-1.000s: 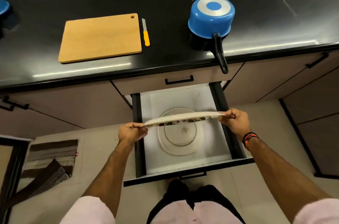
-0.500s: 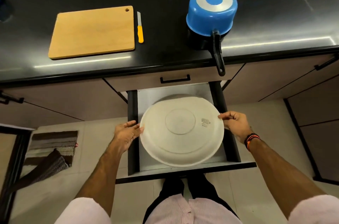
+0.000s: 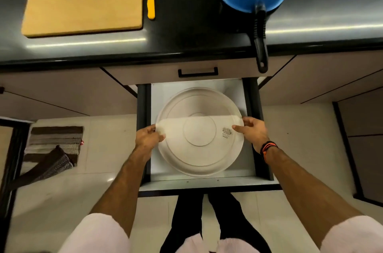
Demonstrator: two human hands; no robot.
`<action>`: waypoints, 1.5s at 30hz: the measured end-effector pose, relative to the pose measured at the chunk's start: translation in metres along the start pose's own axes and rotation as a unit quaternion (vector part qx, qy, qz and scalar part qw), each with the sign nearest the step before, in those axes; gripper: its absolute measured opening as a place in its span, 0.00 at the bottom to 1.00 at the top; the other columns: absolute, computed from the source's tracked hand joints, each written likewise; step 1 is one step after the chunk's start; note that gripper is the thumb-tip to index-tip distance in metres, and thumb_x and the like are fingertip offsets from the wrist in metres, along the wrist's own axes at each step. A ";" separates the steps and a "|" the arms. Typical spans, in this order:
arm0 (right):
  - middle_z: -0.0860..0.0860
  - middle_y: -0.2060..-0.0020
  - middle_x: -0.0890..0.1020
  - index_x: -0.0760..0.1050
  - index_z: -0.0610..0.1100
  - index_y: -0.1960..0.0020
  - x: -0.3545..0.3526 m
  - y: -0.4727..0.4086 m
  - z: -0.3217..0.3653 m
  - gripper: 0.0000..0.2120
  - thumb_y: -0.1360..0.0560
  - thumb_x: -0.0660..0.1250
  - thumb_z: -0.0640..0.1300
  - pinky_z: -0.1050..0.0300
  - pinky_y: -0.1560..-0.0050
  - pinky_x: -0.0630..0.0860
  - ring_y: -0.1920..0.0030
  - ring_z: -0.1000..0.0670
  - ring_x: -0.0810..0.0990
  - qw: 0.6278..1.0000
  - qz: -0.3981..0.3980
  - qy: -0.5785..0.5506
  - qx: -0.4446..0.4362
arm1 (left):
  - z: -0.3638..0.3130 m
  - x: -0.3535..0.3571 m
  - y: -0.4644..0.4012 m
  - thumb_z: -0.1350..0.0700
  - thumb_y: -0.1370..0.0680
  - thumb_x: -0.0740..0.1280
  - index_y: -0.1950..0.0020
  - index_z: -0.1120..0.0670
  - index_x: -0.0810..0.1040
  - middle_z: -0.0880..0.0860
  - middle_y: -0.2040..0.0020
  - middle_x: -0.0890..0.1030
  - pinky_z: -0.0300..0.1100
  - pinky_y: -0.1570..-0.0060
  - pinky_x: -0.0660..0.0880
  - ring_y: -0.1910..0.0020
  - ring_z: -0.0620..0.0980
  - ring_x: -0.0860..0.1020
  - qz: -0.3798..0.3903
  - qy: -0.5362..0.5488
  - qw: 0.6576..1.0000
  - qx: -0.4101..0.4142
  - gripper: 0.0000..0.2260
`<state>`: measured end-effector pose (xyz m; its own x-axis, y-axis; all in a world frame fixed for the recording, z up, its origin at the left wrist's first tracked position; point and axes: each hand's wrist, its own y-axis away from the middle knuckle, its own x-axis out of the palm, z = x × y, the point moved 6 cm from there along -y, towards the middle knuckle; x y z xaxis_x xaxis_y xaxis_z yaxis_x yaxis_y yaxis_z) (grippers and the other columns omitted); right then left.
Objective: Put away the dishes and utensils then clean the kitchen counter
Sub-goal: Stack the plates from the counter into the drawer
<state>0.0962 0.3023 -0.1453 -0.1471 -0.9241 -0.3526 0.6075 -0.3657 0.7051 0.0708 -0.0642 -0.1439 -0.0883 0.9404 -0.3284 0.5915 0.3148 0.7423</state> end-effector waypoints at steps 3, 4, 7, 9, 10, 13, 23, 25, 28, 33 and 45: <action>0.48 0.49 0.84 0.80 0.45 0.41 0.018 -0.028 -0.016 0.24 0.35 0.81 0.44 0.52 0.45 0.80 0.48 0.47 0.82 0.999 -0.019 0.041 0.010 | 0.025 0.017 -0.040 0.68 0.30 0.75 0.42 0.58 0.81 0.55 0.48 0.83 0.44 0.46 0.77 0.49 0.54 0.81 -0.013 -0.001 1.000 -0.018 0.17; 0.48 0.49 0.84 0.81 0.46 0.41 0.024 -0.039 -0.024 0.23 0.35 0.81 0.44 0.54 0.46 0.79 0.48 0.47 0.82 0.998 -0.026 0.050 0.014 | 0.034 0.023 -0.052 0.67 0.29 0.75 0.45 0.58 0.81 0.56 0.50 0.83 0.46 0.46 0.78 0.51 0.55 0.82 -0.019 0.005 0.999 -0.031 0.14; 0.48 0.47 0.82 0.80 0.43 0.39 0.045 -0.075 -0.051 0.22 0.32 0.79 0.40 0.57 0.45 0.76 0.46 0.46 0.80 0.998 -0.026 0.054 0.017 | 0.065 0.040 -0.093 0.66 0.29 0.76 0.50 0.56 0.83 0.55 0.51 0.83 0.52 0.45 0.80 0.49 0.58 0.82 -0.038 -0.007 0.998 -0.045 0.11; 0.45 0.43 0.81 0.78 0.40 0.35 0.061 -0.099 -0.070 0.25 0.31 0.78 0.38 0.59 0.44 0.74 0.43 0.45 0.80 0.998 -0.015 0.065 0.018 | 0.082 0.052 -0.115 0.66 0.30 0.76 0.44 0.57 0.82 0.54 0.50 0.82 0.52 0.42 0.78 0.47 0.57 0.81 -0.030 -0.042 0.998 -0.039 0.16; 0.45 0.42 0.81 0.77 0.40 0.34 0.069 -0.109 -0.080 0.25 0.30 0.78 0.38 0.59 0.44 0.74 0.42 0.45 0.80 0.997 -0.011 0.075 0.023 | 0.090 0.058 -0.123 0.65 0.29 0.76 0.40 0.57 0.81 0.54 0.47 0.81 0.51 0.41 0.78 0.46 0.56 0.81 -0.018 -0.064 0.997 -0.041 0.18; 0.45 0.46 0.83 0.80 0.42 0.38 0.084 -0.130 -0.104 0.23 0.32 0.78 0.39 0.53 0.40 0.77 0.43 0.44 0.82 0.995 -0.011 0.091 0.028 | 0.107 0.067 -0.139 0.63 0.28 0.75 0.35 0.55 0.78 0.51 0.42 0.79 0.47 0.38 0.76 0.41 0.54 0.79 -0.027 -0.099 0.994 -0.045 0.22; 0.50 0.55 0.86 0.83 0.48 0.45 0.091 -0.147 -0.125 0.27 0.44 0.75 0.51 0.45 0.44 0.81 0.51 0.47 0.85 0.995 -0.082 0.057 -0.004 | 0.112 0.068 -0.148 0.63 0.29 0.75 0.46 0.51 0.80 0.50 0.48 0.79 0.36 0.52 0.70 0.49 0.49 0.76 -0.058 -0.088 0.994 -0.011 0.14; 0.49 0.54 0.86 0.83 0.47 0.44 0.092 -0.143 -0.123 0.24 0.39 0.77 0.46 0.45 0.43 0.81 0.51 0.47 0.84 0.995 -0.082 0.060 -0.002 | 0.112 0.068 -0.148 0.62 0.29 0.75 0.44 0.52 0.80 0.49 0.48 0.79 0.37 0.51 0.71 0.49 0.49 0.76 -0.053 -0.099 0.994 -0.005 0.15; 0.49 0.54 0.86 0.82 0.47 0.44 0.093 -0.141 -0.121 0.24 0.40 0.76 0.46 0.45 0.43 0.81 0.51 0.47 0.84 0.994 -0.089 0.068 -0.006 | 0.110 0.069 -0.147 0.61 0.29 0.75 0.39 0.55 0.80 0.48 0.48 0.78 0.38 0.49 0.71 0.49 0.49 0.75 -0.045 -0.127 0.991 0.003 0.18; 0.49 0.54 0.84 0.81 0.45 0.43 0.093 -0.137 -0.115 0.20 0.35 0.77 0.40 0.46 0.42 0.80 0.50 0.46 0.84 0.993 -0.089 0.079 -0.002 | 0.110 0.068 -0.148 0.62 0.29 0.75 0.38 0.56 0.80 0.50 0.45 0.79 0.38 0.48 0.71 0.48 0.48 0.74 -0.044 -0.135 0.990 0.007 0.20; 0.44 0.35 0.76 0.71 0.43 0.30 0.083 -0.074 -0.083 0.34 0.32 0.78 0.51 0.48 0.33 0.72 0.36 0.43 0.75 0.983 -0.061 0.169 -0.030 | 0.089 0.064 -0.096 0.53 0.29 0.77 0.25 0.54 0.66 0.53 0.28 0.71 0.44 0.33 0.68 0.30 0.55 0.71 0.046 -0.217 0.975 -0.025 0.35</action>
<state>0.1034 0.2625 -0.2778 0.0407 -0.7807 -0.6236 0.6487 -0.4541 0.6108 0.0799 -0.0455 -0.2886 0.3170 0.8252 -0.4675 0.5402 0.2481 0.8042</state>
